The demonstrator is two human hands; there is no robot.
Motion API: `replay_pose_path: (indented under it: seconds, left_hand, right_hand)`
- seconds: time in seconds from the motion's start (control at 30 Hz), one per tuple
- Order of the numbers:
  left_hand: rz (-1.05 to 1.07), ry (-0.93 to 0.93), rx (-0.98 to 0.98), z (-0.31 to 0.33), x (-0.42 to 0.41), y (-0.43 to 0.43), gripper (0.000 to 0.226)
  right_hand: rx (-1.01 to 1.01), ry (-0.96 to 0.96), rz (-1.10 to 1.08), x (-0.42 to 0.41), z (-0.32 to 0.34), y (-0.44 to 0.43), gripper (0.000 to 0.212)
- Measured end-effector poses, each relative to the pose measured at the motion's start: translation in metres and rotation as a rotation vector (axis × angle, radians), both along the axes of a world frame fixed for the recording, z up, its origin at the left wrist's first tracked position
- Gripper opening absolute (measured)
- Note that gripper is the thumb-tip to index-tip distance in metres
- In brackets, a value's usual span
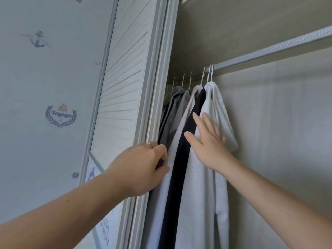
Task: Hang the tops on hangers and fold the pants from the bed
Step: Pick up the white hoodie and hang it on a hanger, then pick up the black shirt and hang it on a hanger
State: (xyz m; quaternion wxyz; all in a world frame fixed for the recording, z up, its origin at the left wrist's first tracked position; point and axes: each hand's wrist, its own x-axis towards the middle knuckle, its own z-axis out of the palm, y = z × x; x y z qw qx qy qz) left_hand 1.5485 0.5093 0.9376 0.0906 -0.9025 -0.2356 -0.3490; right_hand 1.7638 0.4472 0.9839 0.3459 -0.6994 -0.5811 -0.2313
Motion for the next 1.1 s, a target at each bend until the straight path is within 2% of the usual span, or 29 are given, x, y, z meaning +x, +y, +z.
replay_pose_path:
  seconds: [0.2,0.3,0.47,0.7,0.87,1.0,1.1]
  left_hand:
    - [0.231,0.065,-0.046,-0.078,-0.122,-0.021,0.062]
    - [0.326,0.049,-0.143,-0.123,-0.198,-0.043,0.075]
    - [0.537,-0.013,-0.345,-0.204,-0.329,-0.096,0.072]
    - [0.890,0.050,-0.579,-0.311,-0.487,-0.214,0.075]
    - [1.138,0.005,-0.791,-0.367,-0.575,-0.312,0.071]
    - [1.325,-0.114,-0.963,-0.404,-0.627,-0.380,0.074]
    - [1.468,-0.270,-1.047,-0.433,-0.657,-0.420,0.074]
  right_hand:
    - [-0.148,-0.132,0.167,-0.103,-0.088,-0.012,0.070]
    - [-0.217,-0.158,0.247,-0.167,-0.141,-0.019,0.068]
    - [-0.376,-0.252,0.379,-0.284,-0.215,-0.038,0.068]
    - [-0.567,-0.257,0.706,-0.465,-0.312,-0.091,0.073]
    - [-0.741,-0.322,0.998,-0.585,-0.382,-0.139,0.074]
    - [-0.826,-0.358,1.169,-0.671,-0.424,-0.172,0.076]
    - [-0.837,-0.469,1.281,-0.728,-0.445,-0.184,0.077]
